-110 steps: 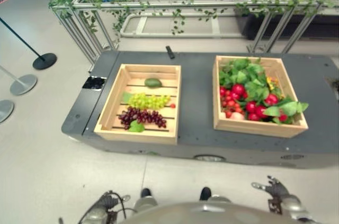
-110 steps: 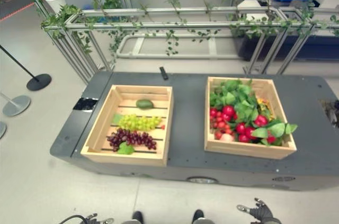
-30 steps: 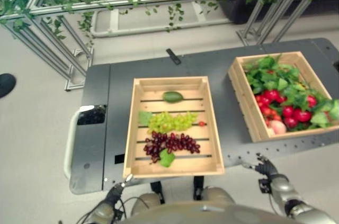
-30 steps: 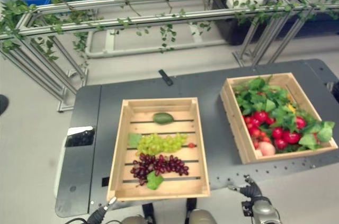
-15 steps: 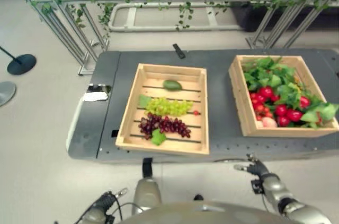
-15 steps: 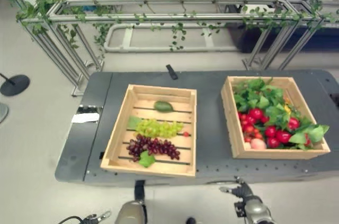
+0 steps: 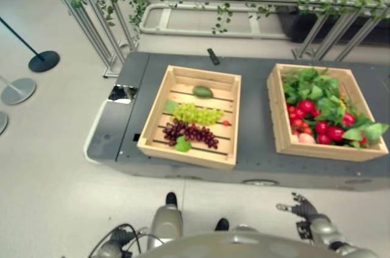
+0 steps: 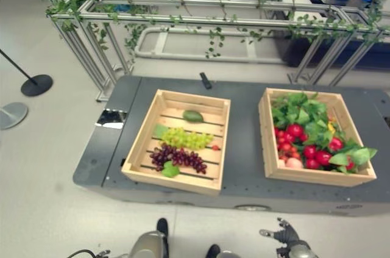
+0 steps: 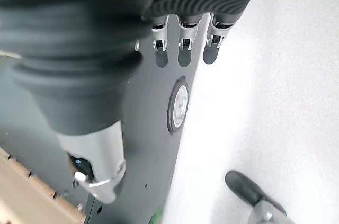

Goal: Pick up the fruits from the basket on one side to the basket on the other side

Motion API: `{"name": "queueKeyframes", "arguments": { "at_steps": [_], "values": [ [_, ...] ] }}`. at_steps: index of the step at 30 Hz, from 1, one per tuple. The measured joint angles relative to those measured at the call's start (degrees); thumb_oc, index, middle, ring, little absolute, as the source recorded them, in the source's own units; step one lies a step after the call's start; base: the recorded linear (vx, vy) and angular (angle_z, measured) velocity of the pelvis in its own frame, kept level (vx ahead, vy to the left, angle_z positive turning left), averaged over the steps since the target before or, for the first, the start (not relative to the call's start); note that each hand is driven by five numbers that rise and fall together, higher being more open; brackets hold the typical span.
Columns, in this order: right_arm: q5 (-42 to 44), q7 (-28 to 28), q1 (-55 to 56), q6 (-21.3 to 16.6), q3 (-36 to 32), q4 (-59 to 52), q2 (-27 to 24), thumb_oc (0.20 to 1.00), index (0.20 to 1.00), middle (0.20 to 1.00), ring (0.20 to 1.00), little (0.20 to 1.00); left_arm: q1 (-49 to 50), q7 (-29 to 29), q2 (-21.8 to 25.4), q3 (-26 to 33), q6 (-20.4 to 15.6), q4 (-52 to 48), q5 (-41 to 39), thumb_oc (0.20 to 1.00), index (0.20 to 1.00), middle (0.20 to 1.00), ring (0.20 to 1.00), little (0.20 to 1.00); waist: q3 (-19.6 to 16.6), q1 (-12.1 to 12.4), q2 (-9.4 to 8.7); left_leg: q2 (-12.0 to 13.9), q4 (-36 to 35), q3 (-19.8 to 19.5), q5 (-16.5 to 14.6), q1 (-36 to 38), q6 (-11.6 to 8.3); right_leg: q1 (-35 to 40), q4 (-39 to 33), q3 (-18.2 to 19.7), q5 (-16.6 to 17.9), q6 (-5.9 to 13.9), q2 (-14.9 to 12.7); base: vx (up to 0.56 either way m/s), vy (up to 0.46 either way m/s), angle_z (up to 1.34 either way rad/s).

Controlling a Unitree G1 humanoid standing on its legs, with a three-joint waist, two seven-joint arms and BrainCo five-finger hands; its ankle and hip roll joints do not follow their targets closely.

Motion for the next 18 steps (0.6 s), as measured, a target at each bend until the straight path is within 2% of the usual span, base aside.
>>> {"name": "queueKeyframes", "arguments": {
  "at_steps": [1,2,3,4,9,18],
  "values": [
    [0.0,0.0,-0.2,-0.1,-0.1,-0.2,-0.1,1.000,1.000,1.000,1.000,1.000,-0.1,0.0,-0.1,0.0,0.0,0.1,0.0,1.000,1.000,1.000,1.000,1.000,-0.1,-0.3,0.90,-0.4,0.0,1.1,-2.6,0.6,2.01,0.2,0.7,-0.2,0.2,0.90,0.5,-0.03,0.132,0.37],
    [0.0,0.0,0.4,0.0,-0.4,0.0,0.0,1.000,1.000,1.000,1.000,1.000,-0.5,0.0,0.0,-0.1,0.0,-0.1,0.0,1.000,1.000,1.000,1.000,1.000,-0.8,-1.4,1.73,-0.6,-4.6,2.4,-2.8,2.0,2.91,0.0,0.9,-0.8,-0.1,1.53,0.8,-0.03,0.172,0.53],
    [0.0,0.0,0.5,0.0,-0.7,0.0,0.0,1.000,1.000,1.000,1.000,1.000,-0.6,0.0,0.1,-0.2,-0.2,-0.4,0.0,1.000,1.000,1.000,1.000,1.000,-1.0,-2.1,2.15,-0.5,-7.2,2.4,-2.5,3.2,4.78,-0.1,0.9,-0.8,-0.4,1.94,1.2,0.01,0.159,0.64],
    [0.0,0.0,0.4,0.0,-1.2,0.0,0.8,1.000,1.000,1.000,1.000,1.000,-1.2,0.0,0.7,-0.8,-0.2,-0.5,0.0,1.000,1.000,1.000,1.000,1.000,-1.1,-2.4,1.58,-1.2,-10.4,2.2,-1.3,3.9,5.52,-1.0,1.2,-0.3,-0.9,2.39,0.9,0.01,0.116,0.33],
    [0.0,0.0,-0.3,0.0,-2.1,-0.2,1.2,1.000,1.000,1.000,1.000,1.000,0.6,-0.1,1.2,-0.8,0.0,-0.6,0.1,1.000,1.000,1.000,1.000,1.000,-1.8,-1.6,1.28,-2.3,-13.3,3.4,-0.8,5.8,5.74,-1.1,1.1,1.3,-0.6,3.29,0.0,0.01,0.088,-0.10],
    [0.0,0.0,0.3,0.0,-2.1,-0.3,1.2,1.000,1.000,1.000,1.000,1.000,1.7,-0.1,1.3,-0.8,0.0,-1.2,0.6,1.000,1.000,1.000,1.000,1.000,-2.4,-1.7,1.78,-2.3,-13.8,3.6,-0.5,7.0,6.00,0.9,-1.4,1.4,0.2,2.97,0.8,0.01,0.030,-0.01]
  ]
}}
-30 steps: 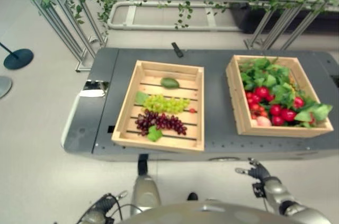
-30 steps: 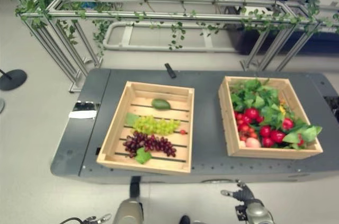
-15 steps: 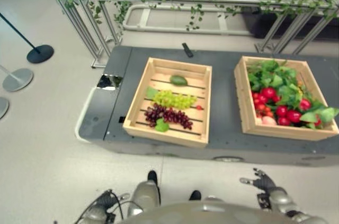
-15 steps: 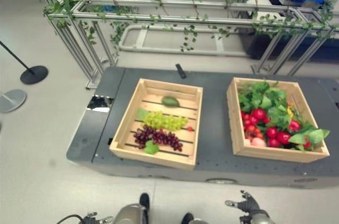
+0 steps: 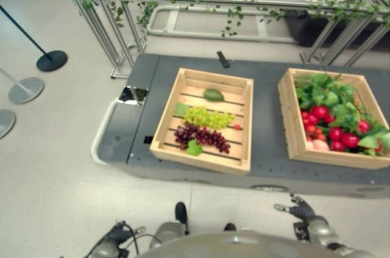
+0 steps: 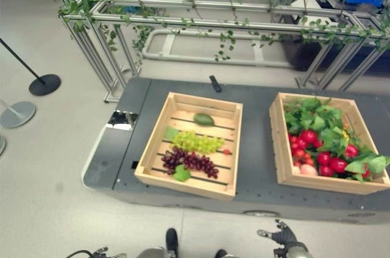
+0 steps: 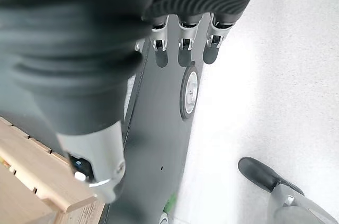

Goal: Pick up the fruits from the basket on one side to the basket on the other side

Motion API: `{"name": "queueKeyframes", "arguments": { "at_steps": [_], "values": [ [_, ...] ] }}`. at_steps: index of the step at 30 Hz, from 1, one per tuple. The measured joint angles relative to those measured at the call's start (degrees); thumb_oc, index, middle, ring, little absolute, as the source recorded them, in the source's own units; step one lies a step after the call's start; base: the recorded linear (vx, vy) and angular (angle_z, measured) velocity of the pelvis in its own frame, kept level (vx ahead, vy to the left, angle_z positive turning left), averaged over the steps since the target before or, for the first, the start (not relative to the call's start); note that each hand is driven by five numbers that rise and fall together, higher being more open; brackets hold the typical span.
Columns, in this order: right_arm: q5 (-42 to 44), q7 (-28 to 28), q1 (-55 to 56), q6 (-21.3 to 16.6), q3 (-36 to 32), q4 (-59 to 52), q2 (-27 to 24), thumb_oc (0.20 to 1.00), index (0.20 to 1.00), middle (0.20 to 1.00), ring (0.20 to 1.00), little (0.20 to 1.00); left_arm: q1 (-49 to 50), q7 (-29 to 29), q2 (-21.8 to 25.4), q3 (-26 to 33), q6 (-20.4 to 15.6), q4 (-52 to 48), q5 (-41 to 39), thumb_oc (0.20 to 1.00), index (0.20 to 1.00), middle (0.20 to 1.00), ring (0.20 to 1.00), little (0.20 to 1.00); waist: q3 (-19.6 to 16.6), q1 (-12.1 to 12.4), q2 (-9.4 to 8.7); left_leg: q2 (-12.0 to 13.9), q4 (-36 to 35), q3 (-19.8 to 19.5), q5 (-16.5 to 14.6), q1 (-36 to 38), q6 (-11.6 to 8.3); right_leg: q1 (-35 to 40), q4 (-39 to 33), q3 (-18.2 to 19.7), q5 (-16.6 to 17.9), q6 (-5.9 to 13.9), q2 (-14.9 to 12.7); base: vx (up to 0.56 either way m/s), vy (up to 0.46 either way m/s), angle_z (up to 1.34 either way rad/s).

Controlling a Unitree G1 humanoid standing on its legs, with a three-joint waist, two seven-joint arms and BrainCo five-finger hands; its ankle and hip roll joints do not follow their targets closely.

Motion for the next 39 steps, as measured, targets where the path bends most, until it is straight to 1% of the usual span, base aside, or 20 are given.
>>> {"name": "queueKeyframes", "arguments": {
  "at_steps": [5,7,10,11,12,13,15,18,20,21,22,23,24,25,28,32,33,35,36,39],
  "values": [
    [0.0,0.0,0.4,0.0,-0.1,-0.6,-0.1,1.000,1.000,1.000,1.000,1.000,-0.5,0.4,0.6,-2.3,-0.1,-8.9,0.1,1.000,1.000,1.000,1.000,1.000,0.0,0.0,-0.01,0.4,-0.1,0.2,-0.2,0.4,-0.32,0.1,-0.2,0.8,0.0,-0.01,0.4,0.01,0.006,-0.05],
    [0.0,0.0,1.4,-0.1,-0.1,-2.7,-0.4,1.000,1.000,1.000,1.000,1.000,1.3,0.4,2.4,-4.3,-0.3,-19.3,0.9,1.000,1.000,1.000,1.000,1.000,0.0,0.1,-0.04,0.4,-0.1,0.2,-0.2,0.4,-0.40,0.2,-0.6,0.9,0.0,-0.01,0.5,0.00,0.000,0.00],
    [-0.1,0.1,3.8,-0.3,-0.4,-7.9,-1.3,1.000,1.000,1.000,1.000,1.000,4.2,-0.2,11.3,-5.0,-1.1,-45.2,4.0,1.000,1.000,1.000,1.000,1.000,0.5,0.0,0.00,0.6,-0.9,0.3,0.2,0.7,-0.77,0.1,-0.7,1.0,-0.1,0.17,0.7,-0.01,0.000,-0.01],
    [-0.1,0.3,4.3,-0.5,-0.9,-8.6,-1.7,1.000,1.000,1.000,1.000,1.000,4.5,-0.4,15.5,-4.5,-3.3,-51.8,5.3,1.000,1.000,1.000,1.000,1.000,0.6,0.0,0.05,0.6,-1.0,0.3,0.3,0.7,-0.78,0.0,-0.6,1.0,-0.1,0.18,0.8,0.00,0.000,0.00],
    [-0.2,0.3,4.2,-0.5,-1.0,-8.5,-1.9,1.000,1.000,1.000,1.000,1.000,3.4,-0.5,16.5,-3.4,-3.8,-53.2,6.0,1.000,1.000,1.000,1.000,1.000,0.7,0.0,0.30,0.6,-1.1,0.3,0.3,0.8,-0.78,0.1,-0.6,1.0,-0.1,0.17,0.7,0.00,0.000,0.00],
    [-0.9,0.5,4.5,-0.5,-0.9,-8.6,-2.3,1.000,1.000,1.000,1.000,1.000,1.3,-0.4,19.1,-2.2,-3.9,-55.5,7.6,1.000,1.000,1.000,1.000,1.000,1.0,-0.1,0.75,0.6,-1.2,0.4,0.3,0.8,-0.78,0.0,-0.6,1.1,-0.1,0.21,0.7,0.00,0.000,0.00],
    [-1.6,1.2,4.5,-0.5,-0.7,-8.5,-2.6,1.000,1.000,1.000,1.000,1.000,-2.6,-0.3,21.5,-1.0,-3.7,-55.6,9.9,1.000,1.000,1.000,1.000,1.000,1.4,-0.6,1.37,0.6,-1.5,0.7,0.3,0.8,-0.74,-0.1,-0.9,1.3,0.1,0.03,0.7,0.00,0.020,-0.05],
    [-3.7,2.6,4.6,-0.1,0.7,-8.7,-2.9,1.000,1.000,1.000,1.000,1.000,-10.7,-0.1,26.4,-1.6,-3.4,-57.3,13.5,1.000,1.000,1.000,1.000,1.000,2.3,-0.5,1.70,0.6,-1.8,1.1,0.4,0.6,-0.73,-0.8,-0.7,1.9,0.4,-0.21,0.8,-0.04,0.007,-0.10],
    [-4.7,3.2,3.9,-0.1,2.7,-8.9,-2.9,1.000,1.000,1.000,1.000,1.000,-19.2,0.3,29.0,-4.9,-2.6,-57.1,15.1,1.000,1.000,1.000,1.000,1.000,2.6,-1.2,1.48,0.6,-1.8,1.4,0.4,0.0,-0.73,-1.5,-0.7,2.3,0.4,-0.26,0.8,-0.07,0.006,-0.11],
    [-4.7,3.4,2.9,-0.1,3.4,-8.9,-2.8,1.000,1.000,1.000,1.000,1.000,-23.4,0.8,28.6,-5.4,-2.5,-56.7,15.8,1.000,1.000,1.000,1.000,1.000,2.8,-1.8,1.45,0.6,-1.8,1.6,0.4,-0.3,-0.72,-2.1,-0.6,2.6,0.5,-0.23,0.7,-0.06,0.004,-0.09],
    [-4.9,3.6,2.5,-0.1,3.9,-9.0,-2.8,1.000,1.000,1.000,1.000,1.000,-26.5,0.9,29.0,-7.8,-2.3,-56.2,15.8,1.000,1.000,1.000,1.000,1.000,3.4,-1.5,1.34,0.6,-1.8,1.6,0.4,-0.3,-0.71,-2.1,-0.5,2.7,0.5,-0.24,0.7,-0.06,0.000,-0.13],
    [-5.6,3.9,1.9,-0.1,4.9,-9.0,-2.8,1.000,1.000,1.000,1.000,1.000,-31.5,0.9,29.6,-11.1,-2.3,-55.7,16.0,1.000,1.000,1.000,1.000,1.000,4.2,-2.7,0.95,0.7,-1.7,1.7,0.4,-0.3,-0.71,-2.3,-0.4,3.0,0.5,-0.22,0.7,-0.04,-0.003,-0.08],
    [-6.0,4.0,1.4,-0.1,5.1,-9.0,-2.8,1.000,1.000,1.000,1.000,1.000,-33.8,1.0,29.9,-12.8,-2.3,-55.4,16.0,1.000,1.000,1.000,1.000,1.000,4.3,-2.6,0.95,0.7,-1.7,1.7,0.4,-0.6,-0.71,-2.3,-0.4,3.0,0.5,-0.22,0.8,-0.03,-0.015,-0.10],
    [-6.3,4.2,0.6,-0.1,5.6,-9.1,-2.8,1.000,1.000,1.000,1.000,1.000,-36.4,1.0,30.1,-14.0,-2.4,-55.2,16.1,1.000,1.000,1.000,1.000,1.000,4.4,-3.4,0.90,0.7,-1.8,1.8,0.4,-1.0,-0.71,-3.0,-0.1,3.3,0.5,-0.21,0.8,-0.01,-0.011,-0.16],
    [-6.8,4.6,0.1,-0.1,6.6,-8.9,-2.8,1.000,1.000,1.000,1.000,1.000,-41.4,1.1,30.0,-18.2,-2.2,-54.2,17.2,1.000,1.000,1.000,1.000,1.000,4.7,-5.0,0.82,0.7,-1.8,1.6,0.4,-1.3,-0.71,-3.7,0.2,4.0,0.6,-0.22,0.8,-0.02,-0.010,-0.18],
    [-6.9,4.9,0.0,-0.1,6.9,-8.5,-2.9,1.000,1.000,1.000,1.000,1.000,-45.4,0.7,29.8,-22.7,-2.2,-53.5,18.1,1.000,1.000,1.000,1.000,1.000,5.6,-5.9,1.00,0.9,-1.8,1.6,0.4,-1.2,-0.72,-3.8,0.0,4.1,0.6,-0.22,0.8,-0.02,-0.002,-0.01],
    [-6.9,4.9,-0.2,-0.1,6.9,-8.4,-2.9,1.000,1.000,1.000,1.000,1.000,-46.3,0.7,29.9,-24.0,-2.2,-53.0,18.2,1.000,1.000,1.000,1.000,1.000,5.7,-5.6,1.05,1.0,-1.8,1.6,0.4,-1.3,-0.72,-3.8,0.0,4.1,0.6,-0.23,0.9,0.00,0.000,0.00],
    [-6.9,4.9,-1.0,-0.1,7.1,-7.7,-2.9,1.000,1.000,1.000,1.000,1.000,-48.7,0.2,29.6,-27.6,-2.2,-51.2,20.3,1.000,1.000,1.000,1.000,1.000,5.9,-6.1,1.11,1.0,-1.8,1.7,0.4,-1.3,-0.75,-4.0,0.1,4.2,0.5,-0.22,0.9,-0.03,0.005,0.00],
    [-6.9,4.9,-1.2,-0.1,7.2,-7.7,-2.9,1.000,1.000,1.000,1.000,1.000,-51.5,-0.4,29.6,-31.7,-2.2,-50.2,22.2,1.000,1.000,1.000,1.000,1.000,6.0,-6.0,1.13,1.0,-1.8,1.7,0.4,-1.6,-0.83,-4.6,0.3,4.3,0.5,-0.21,0.9,-0.06,0.002,-0.01],
    [-6.9,4.8,-2.6,-0.1,7.4,-7.5,-3.1,1.000,1.000,1.000,1.000,1.000,-56.8,-1.4,29.5,-38.0,-2.3,-50.1,24.9,1.000,1.000,1.000,1.000,1.000,6.7,-6.1,1.47,1.1,-1.1,1.8,0.4,-3.6,-0.84,-7.1,1.7,4.6,0.5,-0.22,0.8,-0.07,0.006,-0.06]
  ]
}}
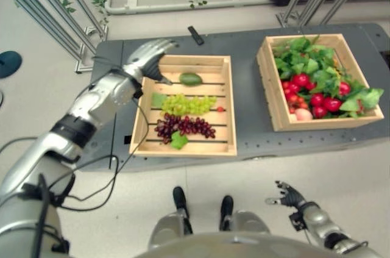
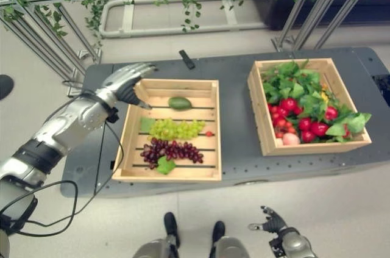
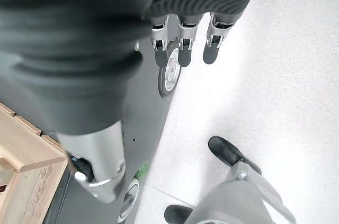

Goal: Pick up the fruits from the basket on one side to the basket on the other side

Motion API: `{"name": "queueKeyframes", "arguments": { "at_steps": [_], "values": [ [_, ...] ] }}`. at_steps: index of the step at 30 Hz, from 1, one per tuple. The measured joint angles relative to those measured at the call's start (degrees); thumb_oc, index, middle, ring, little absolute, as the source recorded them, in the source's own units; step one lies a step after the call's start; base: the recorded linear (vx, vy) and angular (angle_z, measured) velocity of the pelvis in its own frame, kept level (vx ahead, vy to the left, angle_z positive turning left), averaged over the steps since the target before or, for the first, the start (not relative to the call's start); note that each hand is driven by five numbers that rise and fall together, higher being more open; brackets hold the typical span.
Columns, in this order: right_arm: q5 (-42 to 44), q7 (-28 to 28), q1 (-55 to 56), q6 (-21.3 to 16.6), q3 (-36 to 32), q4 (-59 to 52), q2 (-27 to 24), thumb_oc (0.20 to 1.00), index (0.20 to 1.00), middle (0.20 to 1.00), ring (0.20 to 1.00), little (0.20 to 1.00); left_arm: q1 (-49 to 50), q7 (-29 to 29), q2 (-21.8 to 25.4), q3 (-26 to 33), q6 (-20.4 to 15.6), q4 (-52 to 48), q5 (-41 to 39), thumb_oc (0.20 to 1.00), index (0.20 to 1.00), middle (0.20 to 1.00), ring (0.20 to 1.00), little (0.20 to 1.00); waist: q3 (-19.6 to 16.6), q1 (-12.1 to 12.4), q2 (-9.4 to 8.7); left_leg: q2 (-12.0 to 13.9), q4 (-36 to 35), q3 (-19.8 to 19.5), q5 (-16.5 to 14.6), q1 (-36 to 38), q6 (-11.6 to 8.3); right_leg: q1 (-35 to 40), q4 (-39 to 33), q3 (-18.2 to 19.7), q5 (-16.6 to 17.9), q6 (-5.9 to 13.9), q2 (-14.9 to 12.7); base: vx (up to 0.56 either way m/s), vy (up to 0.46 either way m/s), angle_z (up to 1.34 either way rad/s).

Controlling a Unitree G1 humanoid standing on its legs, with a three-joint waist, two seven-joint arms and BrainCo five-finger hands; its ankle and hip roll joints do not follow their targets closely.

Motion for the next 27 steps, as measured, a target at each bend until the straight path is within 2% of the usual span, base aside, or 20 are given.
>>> {"name": "queueKeyframes", "arguments": {
  "at_steps": [1,3,11,16,27],
  "values": [
    [0.0,0.0,-1.1,0.0,0.3,0.2,0.0,1.000,1.000,1.000,1.000,1.000,-3.6,-0.7,0.2,-4.0,-0.1,0.0,1.1,1.000,1.000,1.000,1.000,1.000,1.0,0.2,0.04,0.0,0.5,-0.1,0.0,-1.0,0.04,-1.3,1.1,0.4,0.0,0.01,-0.2,-0.05,-0.001,-0.15],
    [0.0,-0.3,-2.4,0.0,1.1,0.1,0.0,1.000,1.000,1.000,1.000,1.000,-6.9,-1.9,-0.3,-6.4,-0.1,0.1,2.2,1.000,1.000,1.000,1.000,1.000,2.5,0.0,0.06,0.0,1.3,-0.2,0.1,-2.5,0.08,-3.2,2.6,0.7,0.0,0.04,-0.4,-0.05,0.000,-0.13],
    [0.2,-1.1,-3.4,0.0,1.7,-0.2,-0.1,1.000,1.000,1.000,1.000,1.000,-7.6,-3.3,-3.0,-6.7,0.4,7.2,2.2,1.000,1.000,1.000,1.000,1.000,6.0,-0.7,0.12,0.6,3.3,-0.2,0.1,-5.8,0.16,-7.6,6.2,1.1,-0.6,-0.61,-0.4,-0.03,-0.005,-0.05],
    [0.3,-1.1,-3.6,0.0,1.8,-1.6,-0.4,1.000,1.000,1.000,1.000,1.000,-7.6,-3.5,-3.2,-6.9,0.7,8.5,2.2,1.000,1.000,1.000,1.000,1.000,6.5,-1.0,-0.02,0.6,4.8,-0.2,0.1,-8.5,0.18,-11.5,10.1,1.3,-1.8,-0.84,-1.1,-0.05,-0.006,-0.02],
    [2.8,-1.5,-6.8,-0.1,1.9,-5.2,-2.2,1.000,1.000,1.000,1.000,1.000,-6.8,-3.5,-4.2,-7.0,2.5,15.5,3.4,1.000,1.000,1.000,1.000,1.000,11.1,-1.6,-1.36,0.9,9.6,-0.1,0.6,-16.9,0.87,-22.4,19.0,3.1,-3.2,-1.87,-2.4,-0.06,-0.026,-0.04]
  ]
}}
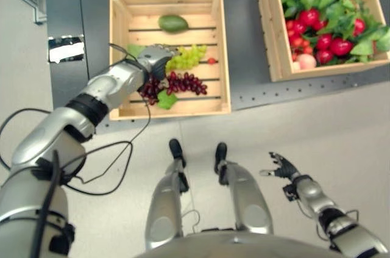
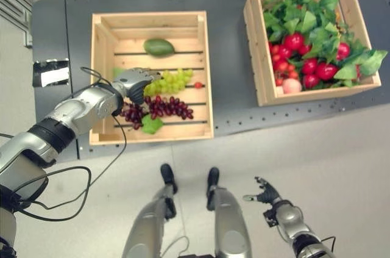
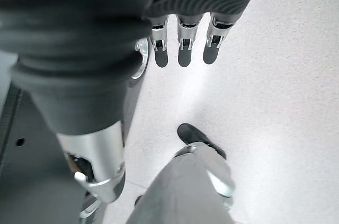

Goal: Pick up the fruits from the basket on one side to the basket on the other side

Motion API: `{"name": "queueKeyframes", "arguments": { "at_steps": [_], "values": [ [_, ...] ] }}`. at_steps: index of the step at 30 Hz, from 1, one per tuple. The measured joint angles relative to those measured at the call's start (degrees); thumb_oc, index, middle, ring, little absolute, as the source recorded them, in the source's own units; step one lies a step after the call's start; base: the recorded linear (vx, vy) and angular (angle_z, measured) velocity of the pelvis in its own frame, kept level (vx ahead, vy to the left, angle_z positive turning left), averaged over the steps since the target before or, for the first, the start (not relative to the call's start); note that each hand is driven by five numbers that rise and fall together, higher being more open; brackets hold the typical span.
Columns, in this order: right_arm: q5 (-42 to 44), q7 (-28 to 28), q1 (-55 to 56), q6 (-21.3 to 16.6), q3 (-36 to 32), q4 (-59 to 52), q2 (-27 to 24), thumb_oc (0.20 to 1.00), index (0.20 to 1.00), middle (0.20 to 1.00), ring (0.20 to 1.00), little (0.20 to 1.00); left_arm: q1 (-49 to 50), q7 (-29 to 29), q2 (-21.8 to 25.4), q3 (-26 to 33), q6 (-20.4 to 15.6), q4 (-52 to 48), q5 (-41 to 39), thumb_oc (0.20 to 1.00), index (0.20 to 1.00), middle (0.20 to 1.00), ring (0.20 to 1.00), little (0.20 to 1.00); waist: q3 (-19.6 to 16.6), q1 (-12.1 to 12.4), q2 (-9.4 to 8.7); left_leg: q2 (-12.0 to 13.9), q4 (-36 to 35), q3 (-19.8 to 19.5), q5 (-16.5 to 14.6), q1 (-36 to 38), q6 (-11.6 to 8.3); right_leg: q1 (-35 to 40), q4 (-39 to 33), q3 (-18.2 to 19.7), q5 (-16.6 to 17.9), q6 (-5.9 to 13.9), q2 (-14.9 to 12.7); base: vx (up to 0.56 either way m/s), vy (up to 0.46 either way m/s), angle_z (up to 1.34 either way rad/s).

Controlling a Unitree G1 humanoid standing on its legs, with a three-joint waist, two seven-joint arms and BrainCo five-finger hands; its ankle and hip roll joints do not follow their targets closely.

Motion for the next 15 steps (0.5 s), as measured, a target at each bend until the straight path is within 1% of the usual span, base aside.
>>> {"name": "queueKeyframes", "arguments": {
  "at_steps": [1,2,3,4,6,8,12,15],
  "values": [
    [0.8,-0.4,-0.1,0.0,0.0,-1.3,-0.6,1.000,1.000,1.000,1.000,1.000,-0.1,0.1,0.0,0.1,0.3,0.3,0.5,1.000,1.000,1.000,1.000,1.000,0.1,0.0,-0.16,0.2,1.0,0.1,0.0,-2.2,0.02,-2.3,1.1,0.3,-0.1,-0.05,-0.1,0.01,0.007,-0.05],
    [0.8,-0.6,-0.4,-0.1,0.0,-1.5,-0.6,1.000,1.000,1.000,1.000,1.000,-0.1,0.1,0.1,0.1,0.4,0.4,0.7,1.000,1.000,1.000,1.000,1.000,0.5,-0.1,-0.29,0.2,1.2,0.1,0.2,-2.7,0.13,-3.0,1.5,0.5,0.0,-0.13,-0.2,-0.05,0.001,-0.06],
    [1.2,-0.8,-1.1,-0.1,0.0,-2.4,-0.7,1.000,1.000,1.000,1.000,1.000,0.1,0.3,0.1,0.1,0.6,0.8,0.8,1.000,1.000,1.000,1.000,1.000,1.7,-0.1,-0.65,0.3,1.6,0.2,0.2,-3.4,0.11,-3.8,1.9,1.0,-0.2,0.06,-0.2,-0.05,-0.010,-0.07],
    [1.7,-0.8,-1.2,-0.1,0.0,-3.4,-0.8,1.000,1.000,1.000,1.000,1.000,0.2,0.4,-0.2,0.1,0.6,1.7,0.8,1.000,1.000,1.000,1.000,1.000,2.2,-0.2,-0.93,0.4,1.8,0.5,0.3,-4.1,0.22,-4.7,2.6,1.1,0.1,-0.35,0.0,-0.03,-0.008,-0.08],
    [1.9,-0.8,-1.4,-0.3,0.0,-5.1,-0.9,1.000,1.000,1.000,1.000,1.000,0.5,0.6,-0.2,0.2,1.2,2.5,0.8,1.000,1.000,1.000,1.000,1.000,3.3,-0.2,-1.46,0.7,2.0,1.3,0.4,-5.2,0.28,-6.4,3.2,1.5,0.1,-0.38,-0.1,0.04,0.000,-0.11],
    [1.9,-0.8,-1.4,-0.3,0.0,-6.1,-0.9,1.000,1.000,1.000,1.000,1.000,0.5,1.7,-0.4,0.8,1.2,2.8,0.8,1.000,1.000,1.000,1.000,1.000,3.8,-0.4,-1.54,0.8,2.1,1.4,0.7,-6.0,0.34,-7.3,3.4,1.5,0.4,-0.86,0.0,-0.05,-0.022,-0.04],
    [2.5,-1.1,-1.8,-0.5,1.3,-7.8,-1.7,1.000,1.000,1.000,1.000,1.000,-0.2,2.9,-0.4,1.7,1.8,2.8,0.8,1.000,1.000,1.000,1.000,1.000,4.3,-0.5,-1.84,1.0,3.2,1.4,0.8,-8.9,0.36,-10.2,4.3,1.6,0.5,-0.98,0.0,-0.05,-0.019,-0.02],
    [2.9,-1.6,-3.2,-0.7,1.6,-8.5,-1.9,1.000,1.000,1.000,1.000,1.000,-0.3,4.0,-0.5,3.1,2.2,2.8,0.8,1.000,1.000,1.000,1.000,1.000,5.1,-1.6,-2.13,1.2,3.7,1.3,0.9,-10.6,0.47,-11.7,4.4,1.8,0.7,-1.39,0.1,-0.01,-0.006,-0.01]
  ]
}}
